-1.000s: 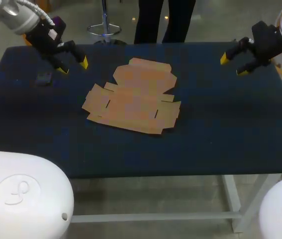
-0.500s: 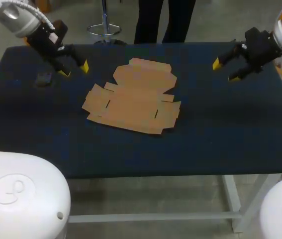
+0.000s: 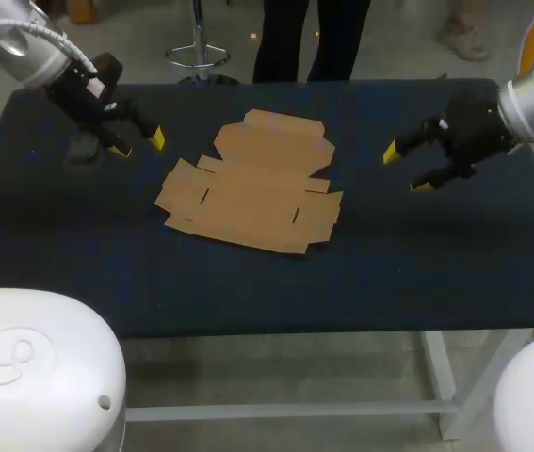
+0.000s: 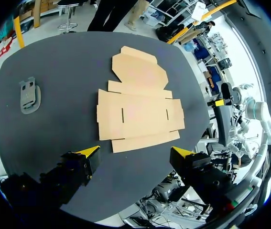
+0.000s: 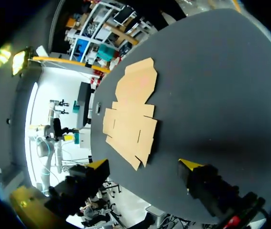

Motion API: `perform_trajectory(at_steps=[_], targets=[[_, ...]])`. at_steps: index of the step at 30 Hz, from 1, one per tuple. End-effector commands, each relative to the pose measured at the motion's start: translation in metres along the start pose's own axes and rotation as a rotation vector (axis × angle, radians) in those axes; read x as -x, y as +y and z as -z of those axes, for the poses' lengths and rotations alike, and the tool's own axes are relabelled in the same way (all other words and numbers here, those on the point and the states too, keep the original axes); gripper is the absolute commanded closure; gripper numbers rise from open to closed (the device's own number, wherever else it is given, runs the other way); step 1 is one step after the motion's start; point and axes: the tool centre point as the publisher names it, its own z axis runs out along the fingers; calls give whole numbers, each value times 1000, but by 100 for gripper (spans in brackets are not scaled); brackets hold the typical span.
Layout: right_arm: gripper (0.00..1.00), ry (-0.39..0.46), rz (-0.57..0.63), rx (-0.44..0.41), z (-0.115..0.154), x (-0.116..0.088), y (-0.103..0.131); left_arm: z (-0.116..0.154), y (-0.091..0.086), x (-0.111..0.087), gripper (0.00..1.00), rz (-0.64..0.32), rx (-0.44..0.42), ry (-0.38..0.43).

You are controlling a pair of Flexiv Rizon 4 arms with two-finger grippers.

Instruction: Assemble the packaging by folding the flat box into shape, placing the metal phone stand inside, and closing the box properly

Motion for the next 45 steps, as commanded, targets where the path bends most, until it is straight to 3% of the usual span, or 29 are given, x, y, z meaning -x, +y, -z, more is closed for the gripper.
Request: perform_trajectory(at_steps=[1, 28, 44, 45], targets=[[0, 0, -18, -12, -21, 5, 2, 0, 4, -4, 0, -2, -3, -11], [0, 110, -155, -150, -121, 12, 19, -1, 15, 2, 0, -23, -12, -8], [38, 128, -177, -205, -158, 7, 30, 4, 20, 8, 0, -21, -18, -11], [48, 128, -175, -210, -159, 6, 31, 4, 20, 9, 0, -21, -18, -10]])
